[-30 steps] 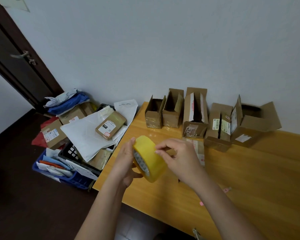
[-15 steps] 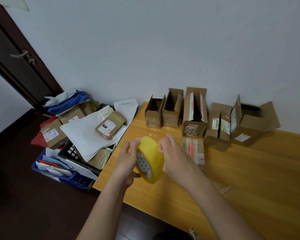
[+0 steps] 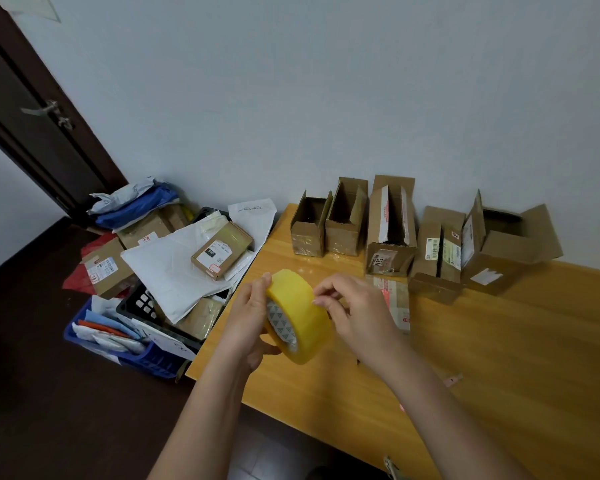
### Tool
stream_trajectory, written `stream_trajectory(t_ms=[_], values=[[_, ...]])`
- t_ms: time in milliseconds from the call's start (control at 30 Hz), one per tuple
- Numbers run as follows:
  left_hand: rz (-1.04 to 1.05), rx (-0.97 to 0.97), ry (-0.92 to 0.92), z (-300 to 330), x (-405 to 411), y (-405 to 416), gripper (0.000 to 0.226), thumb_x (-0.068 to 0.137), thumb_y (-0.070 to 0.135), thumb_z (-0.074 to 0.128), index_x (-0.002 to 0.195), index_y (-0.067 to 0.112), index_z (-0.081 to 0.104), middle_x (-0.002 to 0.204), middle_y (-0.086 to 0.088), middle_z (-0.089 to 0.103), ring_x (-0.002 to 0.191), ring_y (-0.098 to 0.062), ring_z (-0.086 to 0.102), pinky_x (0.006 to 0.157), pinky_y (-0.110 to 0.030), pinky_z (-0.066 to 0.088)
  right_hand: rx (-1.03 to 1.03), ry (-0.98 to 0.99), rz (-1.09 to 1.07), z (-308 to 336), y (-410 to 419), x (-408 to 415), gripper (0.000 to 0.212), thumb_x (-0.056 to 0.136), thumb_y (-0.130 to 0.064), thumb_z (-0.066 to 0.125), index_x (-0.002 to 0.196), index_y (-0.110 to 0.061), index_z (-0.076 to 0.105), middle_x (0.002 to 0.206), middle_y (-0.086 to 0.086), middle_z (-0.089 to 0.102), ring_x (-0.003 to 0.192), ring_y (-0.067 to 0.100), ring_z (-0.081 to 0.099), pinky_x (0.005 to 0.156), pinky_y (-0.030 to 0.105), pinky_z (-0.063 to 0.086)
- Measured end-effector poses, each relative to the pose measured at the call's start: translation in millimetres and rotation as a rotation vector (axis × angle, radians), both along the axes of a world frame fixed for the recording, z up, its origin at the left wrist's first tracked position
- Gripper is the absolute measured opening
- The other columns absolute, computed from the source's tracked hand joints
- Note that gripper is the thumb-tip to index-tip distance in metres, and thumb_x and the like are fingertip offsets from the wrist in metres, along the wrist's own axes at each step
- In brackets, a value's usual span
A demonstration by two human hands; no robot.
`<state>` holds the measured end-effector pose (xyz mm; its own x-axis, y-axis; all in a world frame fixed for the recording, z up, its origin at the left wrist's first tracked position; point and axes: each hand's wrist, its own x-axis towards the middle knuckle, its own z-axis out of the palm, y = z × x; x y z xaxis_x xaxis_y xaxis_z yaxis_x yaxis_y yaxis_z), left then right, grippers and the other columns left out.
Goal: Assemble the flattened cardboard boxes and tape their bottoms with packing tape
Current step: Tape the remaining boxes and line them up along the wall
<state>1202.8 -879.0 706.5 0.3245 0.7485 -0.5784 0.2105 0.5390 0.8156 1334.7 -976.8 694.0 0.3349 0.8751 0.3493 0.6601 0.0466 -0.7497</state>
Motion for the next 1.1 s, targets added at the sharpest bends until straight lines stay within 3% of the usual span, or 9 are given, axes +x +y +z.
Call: stream_trajectory(t_ms=[133,367,633,700,800,900,1000,1100], values=[[-0.011,0.067,0.013,3.9,0.6,-3.1,0.021,0.097,0.052,0.042,0.096,0.033,0.052,0.110,-0.005,0.054,0.105,-0.035,0.053,0.073,-0.052,0.051,-0.024,0.011,0.055,3.6,0.4,3.9,0.008,0.091,-0.006,0.063,0.088,-0.014,0.064,0.084,-0.017,0.053,0.079,-0.004,0.052,0.069,0.011,0.043],[0.028,0.089,0.045,4.4,6.8,-7.0,0.022,0.096,0.049,0.046,0.100,0.029,0.052,0.103,-0.001,0.053,0.102,-0.035,0.053,0.087,-0.062,0.048,-0.267,-0.251,0.023,15.5,2.4,-6.8,0.031,0.091,0.006,0.045,0.086,-0.023,0.034,0.089,-0.009,0.034,0.065,0.005,0.036,0.055,0.022,0.032],[0.075,0.050,0.043,5.9,7.8,-4.7,0.017,0.095,0.050,0.048,0.090,0.034,0.051,0.097,0.000,0.052,0.092,-0.030,0.050,0.076,-0.053,0.047,-0.257,-0.163,0.049,12.6,-3.8,-12.6,0.034,0.088,0.009,0.042,0.084,-0.024,0.034,0.101,-0.007,0.035,0.083,0.010,0.044,0.067,0.036,0.047],[0.079,0.032,0.048,4.2,5.5,-3.1,0.021,0.095,0.051,0.048,0.097,0.031,0.053,0.103,-0.004,0.053,0.094,-0.031,0.051,0.071,-0.051,0.047,-0.200,-0.105,0.062,7.3,-5.2,-12.2,0.025,0.093,0.003,0.045,0.088,-0.022,0.039,0.104,-0.005,0.041,0.091,0.009,0.046,0.076,0.035,0.048],[0.086,-0.014,0.044,3.2,2.6,0.5,0.040,0.094,0.053,0.047,0.124,0.028,0.046,0.118,-0.007,0.047,0.104,-0.035,0.047,0.066,-0.052,0.047,-0.065,0.130,0.045,1.3,-8.0,-10.2,0.003,0.099,-0.018,0.050,0.097,-0.018,0.052,0.108,-0.003,0.056,0.100,0.004,0.052,0.079,0.023,0.050],[0.091,-0.019,0.046,0.8,2.0,3.3,0.051,0.094,0.054,0.047,0.136,0.026,0.041,0.122,-0.008,0.045,0.116,-0.042,0.047,0.069,-0.056,0.047,-0.087,0.317,0.040,-0.8,-7.4,-6.6,0.014,0.093,-0.029,0.061,0.103,-0.023,0.054,0.111,-0.009,0.058,0.105,-0.003,0.054,0.076,0.016,0.053],[0.087,-0.013,0.057,-1.7,3.3,4.0,0.049,0.093,0.054,0.049,0.133,0.027,0.044,0.125,-0.009,0.046,0.121,-0.045,0.046,0.076,-0.061,0.046,-0.048,0.226,-0.005,-2.9,-2.2,-4.4,0.012,0.089,-0.022,0.067,0.093,-0.021,0.056,0.104,-0.009,0.057,0.100,0.002,0.054,0.077,0.020,0.054],[0.079,0.003,0.069,-1.4,5.3,2.8,0.037,0.093,0.052,0.050,0.119,0.026,0.050,0.122,-0.011,0.049,0.112,-0.042,0.049,0.073,-0.059,0.048,0.073,-0.046,-0.016,-3.2,1.7,-3.3,0.018,0.089,-0.006,0.063,0.084,-0.019,0.050,0.101,-0.004,0.052,0.097,0.006,0.049,0.086,0.016,0.044]])
